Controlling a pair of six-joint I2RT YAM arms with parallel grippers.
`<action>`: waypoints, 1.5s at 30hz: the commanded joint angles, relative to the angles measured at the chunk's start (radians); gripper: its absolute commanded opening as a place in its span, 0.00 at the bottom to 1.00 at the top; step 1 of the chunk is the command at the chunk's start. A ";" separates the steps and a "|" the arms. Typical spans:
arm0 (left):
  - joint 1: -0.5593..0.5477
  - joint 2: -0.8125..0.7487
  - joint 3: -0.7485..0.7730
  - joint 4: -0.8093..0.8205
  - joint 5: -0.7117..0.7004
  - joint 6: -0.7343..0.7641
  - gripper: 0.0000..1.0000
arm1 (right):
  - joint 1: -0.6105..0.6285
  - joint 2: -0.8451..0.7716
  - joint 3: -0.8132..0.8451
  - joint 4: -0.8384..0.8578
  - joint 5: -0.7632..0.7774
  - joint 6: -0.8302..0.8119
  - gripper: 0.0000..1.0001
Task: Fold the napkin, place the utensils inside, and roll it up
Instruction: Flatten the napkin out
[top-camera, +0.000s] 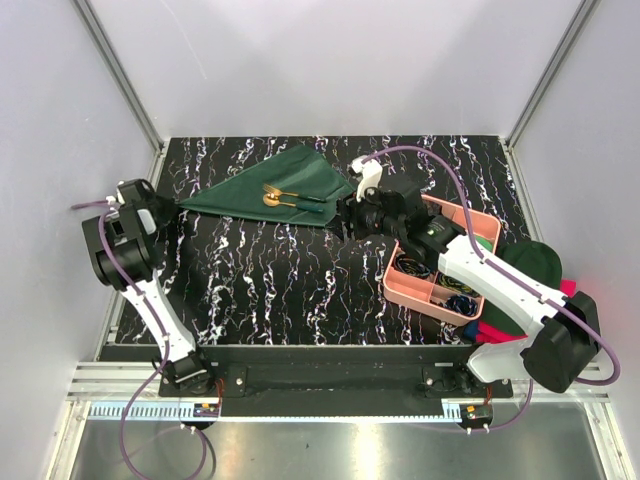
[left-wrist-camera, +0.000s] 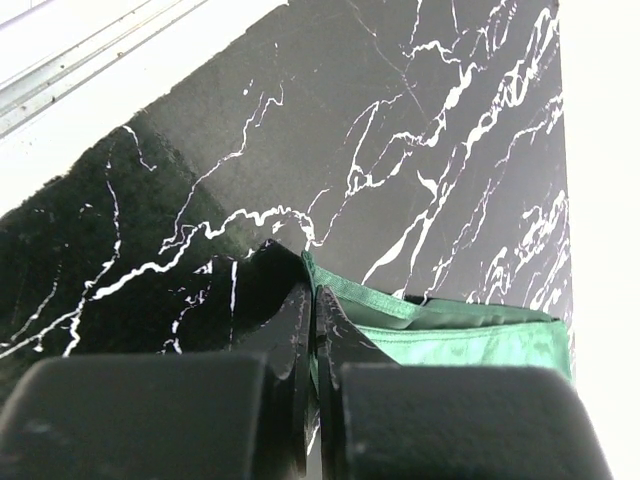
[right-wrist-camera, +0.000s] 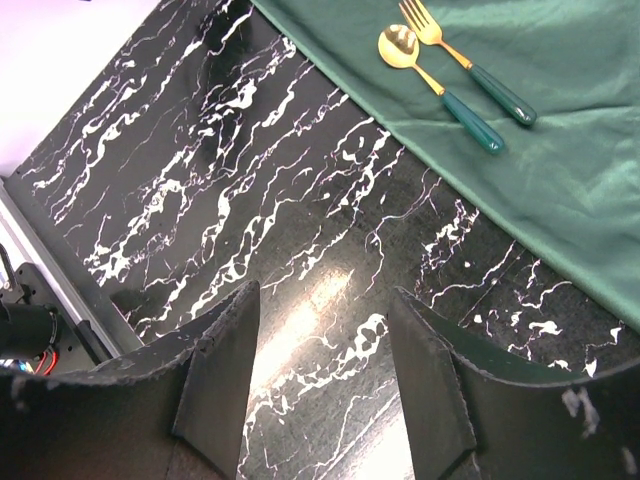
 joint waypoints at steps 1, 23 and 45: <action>0.053 -0.055 -0.038 0.086 0.085 0.063 0.00 | -0.003 -0.005 -0.006 0.034 -0.005 -0.012 0.63; 0.107 -0.332 -0.184 0.200 0.295 0.227 0.00 | -0.003 -0.014 -0.165 0.129 -0.052 0.083 0.63; -0.527 -0.200 0.089 -0.078 0.312 0.520 0.00 | -0.004 -0.049 -0.274 0.174 -0.074 0.149 0.63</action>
